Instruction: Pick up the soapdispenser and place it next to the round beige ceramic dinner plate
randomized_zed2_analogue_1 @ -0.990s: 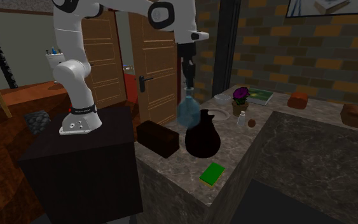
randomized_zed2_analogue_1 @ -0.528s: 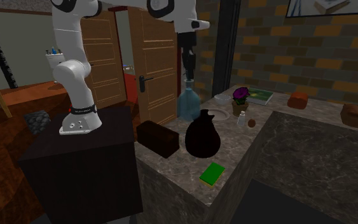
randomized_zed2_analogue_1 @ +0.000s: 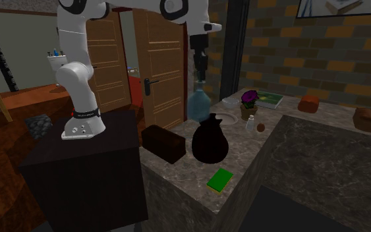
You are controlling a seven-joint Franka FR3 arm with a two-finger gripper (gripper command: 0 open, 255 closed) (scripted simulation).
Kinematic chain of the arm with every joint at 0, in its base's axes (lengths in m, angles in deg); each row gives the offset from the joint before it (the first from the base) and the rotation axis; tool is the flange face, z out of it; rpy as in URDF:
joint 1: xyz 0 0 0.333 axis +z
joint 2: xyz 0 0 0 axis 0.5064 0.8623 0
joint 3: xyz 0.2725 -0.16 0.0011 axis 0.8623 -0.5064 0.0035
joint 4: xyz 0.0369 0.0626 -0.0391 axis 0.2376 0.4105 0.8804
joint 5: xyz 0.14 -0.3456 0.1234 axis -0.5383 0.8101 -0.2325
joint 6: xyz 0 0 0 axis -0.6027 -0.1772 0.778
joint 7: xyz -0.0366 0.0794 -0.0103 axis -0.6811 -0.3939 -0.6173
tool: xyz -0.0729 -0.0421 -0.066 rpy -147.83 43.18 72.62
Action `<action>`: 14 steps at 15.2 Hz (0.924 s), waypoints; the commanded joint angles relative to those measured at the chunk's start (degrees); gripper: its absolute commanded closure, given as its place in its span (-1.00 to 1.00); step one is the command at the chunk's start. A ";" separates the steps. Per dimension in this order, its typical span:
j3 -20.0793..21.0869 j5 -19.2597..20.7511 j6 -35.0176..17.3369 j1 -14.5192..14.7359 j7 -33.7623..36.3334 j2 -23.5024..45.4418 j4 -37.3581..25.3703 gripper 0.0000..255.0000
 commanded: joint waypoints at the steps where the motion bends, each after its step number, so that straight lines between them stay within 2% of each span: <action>1: 0.89 -0.16 -1.74 1.12 2.02 1.31 0.44 1.00; 8: 3.73 -1.28 -4.97 4.56 8.25 8.28 -2.90 1.00; 14: 5.89 -2.29 -6.32 7.15 13.21 15.94 -8.89 1.00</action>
